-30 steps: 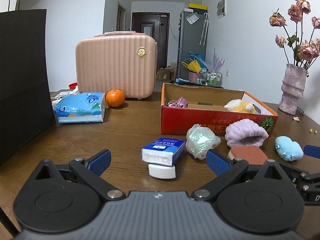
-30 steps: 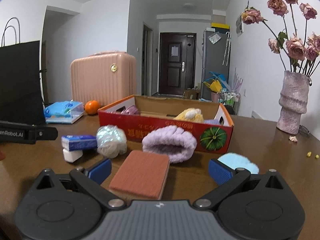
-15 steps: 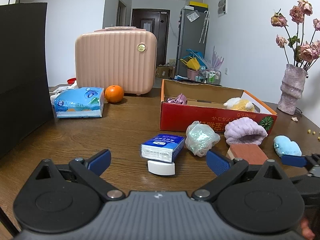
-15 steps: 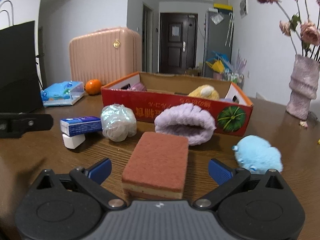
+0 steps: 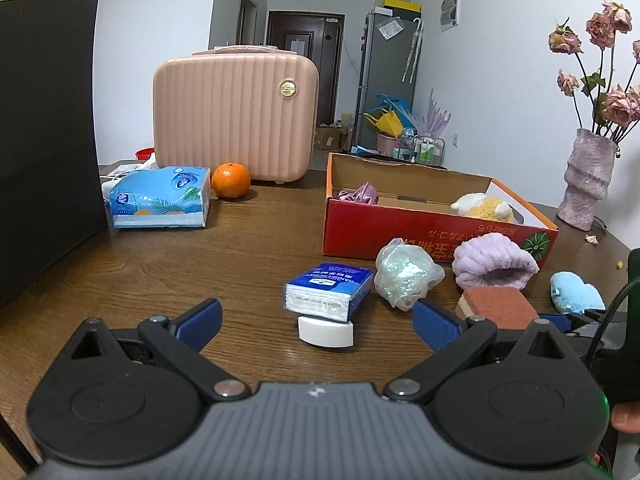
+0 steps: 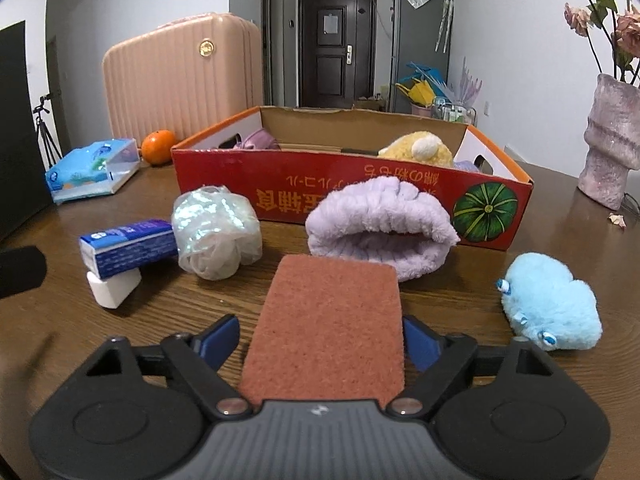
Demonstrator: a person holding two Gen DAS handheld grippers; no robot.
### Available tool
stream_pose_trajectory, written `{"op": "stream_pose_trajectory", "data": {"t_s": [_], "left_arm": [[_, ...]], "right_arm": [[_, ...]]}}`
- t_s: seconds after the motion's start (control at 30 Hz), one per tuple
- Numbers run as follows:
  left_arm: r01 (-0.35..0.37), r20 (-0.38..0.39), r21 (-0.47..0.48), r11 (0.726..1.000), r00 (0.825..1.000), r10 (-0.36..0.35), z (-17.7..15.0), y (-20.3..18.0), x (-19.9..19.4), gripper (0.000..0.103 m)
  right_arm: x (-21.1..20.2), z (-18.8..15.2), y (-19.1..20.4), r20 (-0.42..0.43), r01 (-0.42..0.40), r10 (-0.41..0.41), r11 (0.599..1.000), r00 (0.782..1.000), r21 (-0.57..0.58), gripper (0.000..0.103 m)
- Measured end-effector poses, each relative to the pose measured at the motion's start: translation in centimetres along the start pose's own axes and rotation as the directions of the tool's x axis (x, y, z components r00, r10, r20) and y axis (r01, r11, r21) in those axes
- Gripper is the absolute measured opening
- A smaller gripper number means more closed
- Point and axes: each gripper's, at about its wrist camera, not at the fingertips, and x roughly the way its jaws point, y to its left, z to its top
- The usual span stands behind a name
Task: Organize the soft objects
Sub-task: 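Grasp the brown scouring sponge with the right tool, then lift the sponge with the right tool while the left tool grasps the iridescent plastic ball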
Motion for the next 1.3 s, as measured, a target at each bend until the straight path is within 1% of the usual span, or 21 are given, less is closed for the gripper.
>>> {"op": "stream_pose_trajectory", "data": {"t_s": [0.07, 0.13, 0.3, 0.5, 0.73, 1.03, 1.3], "left_arm": [[-0.001, -0.002, 0.000, 1.000, 1.000, 0.001, 0.0, 0.0, 0.0, 0.103], [-0.003, -0.002, 0.000, 1.000, 1.000, 0.003, 0.0, 0.0, 0.0, 0.103], [-0.006, -0.007, -0.001, 1.000, 1.000, 0.006, 0.0, 0.0, 0.2, 0.103], [-0.019, -0.013, -0.002, 1.000, 1.000, 0.019, -0.1, 0.1, 0.5, 0.103], [-0.035, -0.018, 0.016, 0.999, 0.999, 0.035, -0.1, -0.3, 1.0, 0.103], [-0.052, -0.004, 0.054, 0.997, 0.999, 0.052, 0.2, -1.3, 1.0, 0.103], [-0.050, 0.009, 0.105, 0.993, 0.999, 0.049, 1.0, -3.5, 1.6, 0.103]], "right_arm": [[0.2, 0.0, -0.1, -0.008, -0.003, 0.004, 1.000, 1.000, 0.005, 0.079], [0.2, -0.1, -0.1, -0.011, -0.005, 0.005, 1.000, 1.000, 0.008, 0.072], [0.1, -0.2, -0.2, -0.004, -0.012, 0.012, 1.000, 1.000, 0.011, 0.071], [-1.3, -0.1, -1.1, 0.064, -0.020, 0.017, 0.999, 0.998, 0.045, 0.071], [-2.9, 0.2, -2.5, 0.126, -0.025, 0.016, 0.997, 0.992, 0.075, 0.071], [-4.1, 0.2, -4.6, 0.168, -0.019, 0.001, 0.994, 0.986, 0.109, 0.071], [-4.6, 0.2, -6.2, 0.187, -0.011, -0.015, 0.990, 0.982, 0.139, 0.071]]}}
